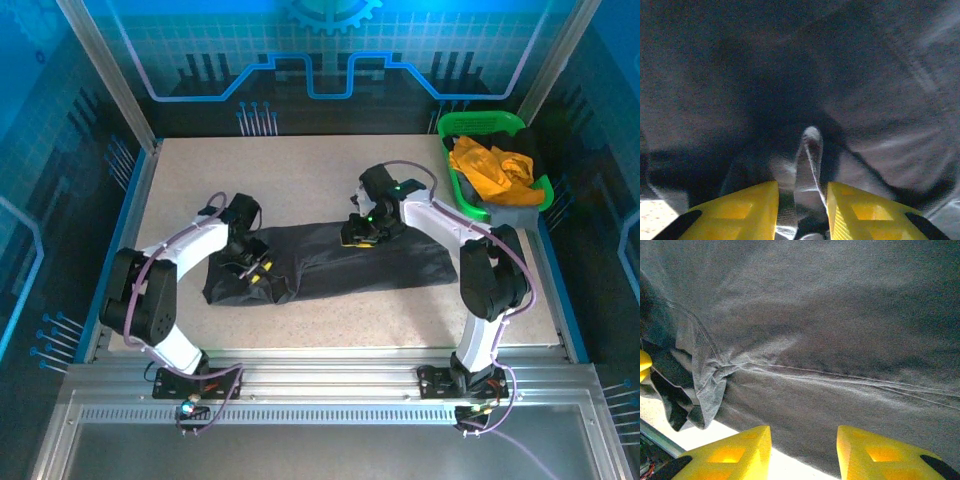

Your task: Fold and stack the t-shirts

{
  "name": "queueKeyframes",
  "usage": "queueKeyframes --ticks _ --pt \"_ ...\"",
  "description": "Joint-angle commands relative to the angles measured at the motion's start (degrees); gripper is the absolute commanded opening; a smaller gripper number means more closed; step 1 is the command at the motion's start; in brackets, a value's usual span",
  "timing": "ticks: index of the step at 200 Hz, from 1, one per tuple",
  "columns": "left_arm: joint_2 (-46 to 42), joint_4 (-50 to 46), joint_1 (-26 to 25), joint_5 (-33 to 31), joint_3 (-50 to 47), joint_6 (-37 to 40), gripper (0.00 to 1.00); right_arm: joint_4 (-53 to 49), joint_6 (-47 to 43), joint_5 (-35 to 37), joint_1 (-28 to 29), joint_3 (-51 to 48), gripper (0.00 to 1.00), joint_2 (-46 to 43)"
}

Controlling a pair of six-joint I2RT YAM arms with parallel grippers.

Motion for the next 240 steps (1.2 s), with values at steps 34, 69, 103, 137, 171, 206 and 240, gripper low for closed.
queueKeyframes --ticks 34,69,103,137,171,206,240 --pt "-10.2 -7.1 -2.3 2.0 -7.9 3.9 0.13 0.1 -0.1 -1.6 0.5 1.9 0.39 1.3" --pt "-13.2 -7.4 -4.4 4.3 -9.7 0.0 0.09 -0.3 -0.4 -1.7 0.5 2.8 0.39 2.1" --pt "-13.3 -10.3 -6.1 5.4 -11.2 -0.2 0.03 -0.5 -0.6 -1.5 0.4 2.5 0.39 2.1" --pt "-14.5 -14.3 -5.8 4.4 -12.9 2.1 0.03 -0.3 -0.5 -1.5 0.2 1.5 0.39 1.6" --pt "-15.1 -17.4 -9.1 2.0 -3.6 3.3 0.12 0.7 -1.1 -1.9 -0.1 0.9 0.39 0.5" --pt "-11.4 -12.9 -12.3 4.7 2.7 1.7 0.46 9.5 -1.0 -9.7 0.1 -4.4 0.46 -4.4" --pt "-4.6 -4.7 -14.0 7.7 2.2 -1.5 0.51 11.8 -0.4 -11.3 0.0 -6.7 0.48 -6.6"
